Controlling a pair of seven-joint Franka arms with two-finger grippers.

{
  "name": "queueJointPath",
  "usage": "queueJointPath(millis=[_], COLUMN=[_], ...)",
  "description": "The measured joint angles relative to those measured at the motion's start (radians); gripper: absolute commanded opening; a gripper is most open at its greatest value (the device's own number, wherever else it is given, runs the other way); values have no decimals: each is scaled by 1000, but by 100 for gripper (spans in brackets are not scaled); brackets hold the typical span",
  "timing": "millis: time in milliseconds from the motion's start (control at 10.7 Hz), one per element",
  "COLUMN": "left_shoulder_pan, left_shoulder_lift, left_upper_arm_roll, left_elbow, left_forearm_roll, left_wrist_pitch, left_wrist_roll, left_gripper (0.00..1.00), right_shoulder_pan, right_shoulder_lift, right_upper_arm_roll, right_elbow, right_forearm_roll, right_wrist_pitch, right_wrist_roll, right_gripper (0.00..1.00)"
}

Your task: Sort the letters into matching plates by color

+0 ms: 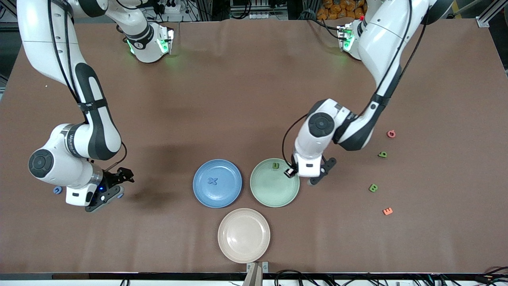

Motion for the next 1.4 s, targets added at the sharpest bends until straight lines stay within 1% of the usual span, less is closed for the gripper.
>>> queueJointPath(millis=[374, 560, 1121, 1401], left_shoulder_pan=[-77, -93, -95, -95], left_shoulder_lift=[15, 23, 44, 62], left_upper_arm_roll=[1, 1, 5, 8], left_elbow=[12, 16, 26, 26], left_forearm_roll=[0, 0, 0, 0], left_wrist_pitch=[7, 28, 79, 121], left_wrist_roll=[-54, -58, -58, -58], left_gripper=[0, 0, 0, 0], right_shoulder_pan=[-41, -75, -78, -77], right_shoulder_lift=[31, 51, 120, 128], right_upper_arm_roll=[-1, -1, 6, 7], right_elbow=[-13, -16, -19, -23], right_forearm_roll=[0, 0, 0, 0], right_wrist_pitch=[55, 74, 190, 210], right_wrist_roll=[-229, -304, -323, -325], right_gripper=[100, 100, 100, 86])
